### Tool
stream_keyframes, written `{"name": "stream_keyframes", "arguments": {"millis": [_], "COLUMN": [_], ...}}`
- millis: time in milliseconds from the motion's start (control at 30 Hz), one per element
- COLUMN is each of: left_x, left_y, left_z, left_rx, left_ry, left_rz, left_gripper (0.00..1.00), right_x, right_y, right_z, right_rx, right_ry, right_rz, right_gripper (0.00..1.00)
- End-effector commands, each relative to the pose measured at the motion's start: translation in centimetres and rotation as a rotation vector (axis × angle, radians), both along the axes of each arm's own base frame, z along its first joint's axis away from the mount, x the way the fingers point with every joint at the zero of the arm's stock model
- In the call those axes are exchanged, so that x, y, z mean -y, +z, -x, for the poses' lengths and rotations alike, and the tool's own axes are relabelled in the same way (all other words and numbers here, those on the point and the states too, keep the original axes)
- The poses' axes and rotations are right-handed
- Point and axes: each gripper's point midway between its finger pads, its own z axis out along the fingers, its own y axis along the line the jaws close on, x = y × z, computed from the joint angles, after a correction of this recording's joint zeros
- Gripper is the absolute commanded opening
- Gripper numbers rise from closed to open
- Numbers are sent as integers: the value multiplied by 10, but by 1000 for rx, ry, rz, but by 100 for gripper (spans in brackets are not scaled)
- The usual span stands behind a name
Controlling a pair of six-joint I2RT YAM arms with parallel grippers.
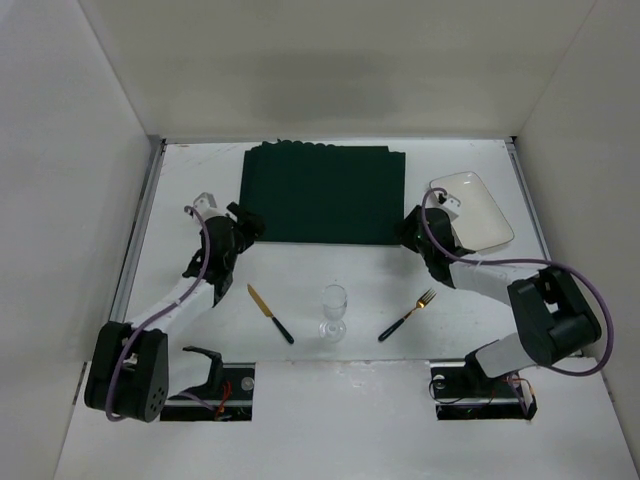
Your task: Set the dinner table for one person
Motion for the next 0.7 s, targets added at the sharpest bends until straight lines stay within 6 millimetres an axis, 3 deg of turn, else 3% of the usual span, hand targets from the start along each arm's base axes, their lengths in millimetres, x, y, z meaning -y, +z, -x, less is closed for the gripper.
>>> {"name": "stream_keyframes", "arguments": {"millis": [0,33,67,133,200,300,333,667], "left_x": [-33,-36,-36,-37,-40,-45,-45,-50], "left_y": [-45,-52,-56,-67,-73,-80,-82,-99], "left_z": [14,14,14,12,10,5,5,-8], "left_rx": [-141,-163,-173,-196,-202,-198,-199,-185], "left_ry": [137,141,140,137,149,176,188,274], "left_rz": [10,13,15,17,18,36,49,122], "left_gripper": [64,64,64,60,59,59,59,58], "right_x": [1,0,-2,-5,-1,8,10,-6], "right_y": [12,9,6,1,-2,-6,-8,-30], "right_z": [-11,-10,-10,-8,-5,0,1,0], "right_rx": [18,7,-7,-32,-39,-40,-42,-110], "right_ry": [-28,-22,-17,-5,-18,-66,-76,-47], "right_rz": [-2,-3,-6,-12,-8,-6,0,-49], "right_gripper": [47,26,15,9,14,48,54,55]}}
